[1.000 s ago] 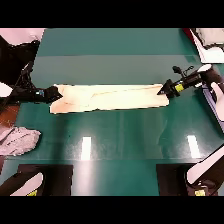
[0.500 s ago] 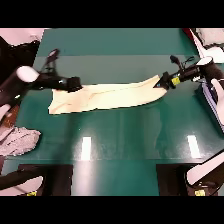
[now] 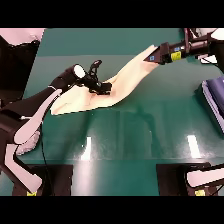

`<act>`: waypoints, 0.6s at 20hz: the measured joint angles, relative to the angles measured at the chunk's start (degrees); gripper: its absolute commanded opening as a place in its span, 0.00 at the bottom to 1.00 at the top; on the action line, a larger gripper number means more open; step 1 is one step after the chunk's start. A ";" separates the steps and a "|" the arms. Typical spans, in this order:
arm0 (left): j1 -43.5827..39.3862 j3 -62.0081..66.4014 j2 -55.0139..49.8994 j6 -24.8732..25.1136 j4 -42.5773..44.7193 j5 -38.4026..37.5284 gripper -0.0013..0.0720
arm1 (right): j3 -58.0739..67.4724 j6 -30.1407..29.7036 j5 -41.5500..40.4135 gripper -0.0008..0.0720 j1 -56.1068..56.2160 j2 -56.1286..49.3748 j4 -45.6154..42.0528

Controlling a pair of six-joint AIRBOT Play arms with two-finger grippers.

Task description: Fold the shirts.

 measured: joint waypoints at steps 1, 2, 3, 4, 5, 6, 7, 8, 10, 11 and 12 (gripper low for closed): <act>-0.15 0.48 -0.68 -0.26 -0.02 0.09 0.05 | 1.20 0.02 -0.04 0.03 1.16 0.24 0.13; -0.31 0.81 -1.27 -0.46 0.13 0.09 0.05 | 2.12 0.04 -0.24 0.03 2.23 0.37 0.22; -0.35 1.03 -1.68 -0.61 0.61 -0.02 0.05 | 2.86 0.04 -0.39 0.03 3.48 0.44 0.24; -0.35 1.33 -1.97 -0.76 0.85 -0.17 0.05 | 3.39 0.04 -0.42 0.02 4.59 0.52 0.37; -0.28 1.86 -2.05 -0.83 1.01 -0.44 0.05 | 3.82 0.07 -0.55 0.02 5.66 0.59 0.46; -0.09 2.49 -2.05 -0.87 1.22 -0.92 0.05 | 4.09 0.09 -0.87 0.03 6.73 0.59 0.46; 0.24 3.37 -1.75 -1.01 1.73 -1.49 0.05 | 4.26 0.09 -1.05 0.02 7.72 0.59 0.42; 0.61 4.33 -1.05 -1.03 2.16 -1.90 0.05 | 4.46 0.09 -1.33 0.02 8.87 0.59 0.48; 1.57 6.34 1.22 -1.03 3.69 -2.97 0.05 | 4.61 0.11 -2.38 0.02 11.04 0.59 0.52; 2.34 7.30 2.82 -1.05 4.96 -3.61 0.05 | 4.68 0.09 -3.13 0.02 12.04 0.59 0.46; 3.19 8.15 4.63 -1.05 6.23 -4.07 0.05 | 4.70 0.07 -4.02 0.02 13.22 0.59 0.48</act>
